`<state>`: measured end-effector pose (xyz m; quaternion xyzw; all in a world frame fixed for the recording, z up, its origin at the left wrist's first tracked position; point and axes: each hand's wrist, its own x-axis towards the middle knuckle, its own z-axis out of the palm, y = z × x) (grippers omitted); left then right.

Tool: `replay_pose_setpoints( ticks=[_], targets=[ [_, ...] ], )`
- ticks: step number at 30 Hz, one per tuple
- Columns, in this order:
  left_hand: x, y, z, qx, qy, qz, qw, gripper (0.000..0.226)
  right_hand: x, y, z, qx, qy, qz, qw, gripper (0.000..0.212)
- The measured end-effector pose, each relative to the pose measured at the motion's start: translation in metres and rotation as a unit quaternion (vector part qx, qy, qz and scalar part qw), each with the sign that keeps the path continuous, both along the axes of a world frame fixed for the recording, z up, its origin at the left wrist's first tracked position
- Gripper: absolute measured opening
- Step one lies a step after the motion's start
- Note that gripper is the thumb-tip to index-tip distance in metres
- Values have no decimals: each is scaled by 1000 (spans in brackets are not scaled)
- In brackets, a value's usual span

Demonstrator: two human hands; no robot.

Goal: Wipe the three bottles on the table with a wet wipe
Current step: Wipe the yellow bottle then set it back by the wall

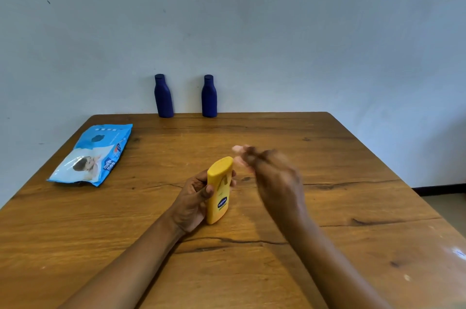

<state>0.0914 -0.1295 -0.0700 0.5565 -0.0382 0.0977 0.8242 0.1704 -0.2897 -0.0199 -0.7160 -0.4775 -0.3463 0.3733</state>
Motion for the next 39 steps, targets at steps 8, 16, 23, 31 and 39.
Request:
replay_pose_setpoints(
  ticks=[8, 16, 23, 31, 39],
  targets=[
    [0, 4, -2, -57, 3, -10, 998, 63, 11, 11, -22, -76, -73, 51, 993, 21],
    [-1, 2, -2, -99, 13, 1, 995, 55, -22, 22, -11, -43, -156, 134, 978, 19],
    [1, 4, -1, -58, 16, -16, 998, 75, 17, 13, -9, 52, 23, 19, 998, 21],
    [-3, 0, 0, -49, 14, -14, 999, 62, -15, 25, 34, -168, 9, 116, 979, 20],
    [-5, 6, 6, 3, 26, 8, 1000, 73, 19, -1, 25, -77, 95, 10, 992, 21]
  ],
)
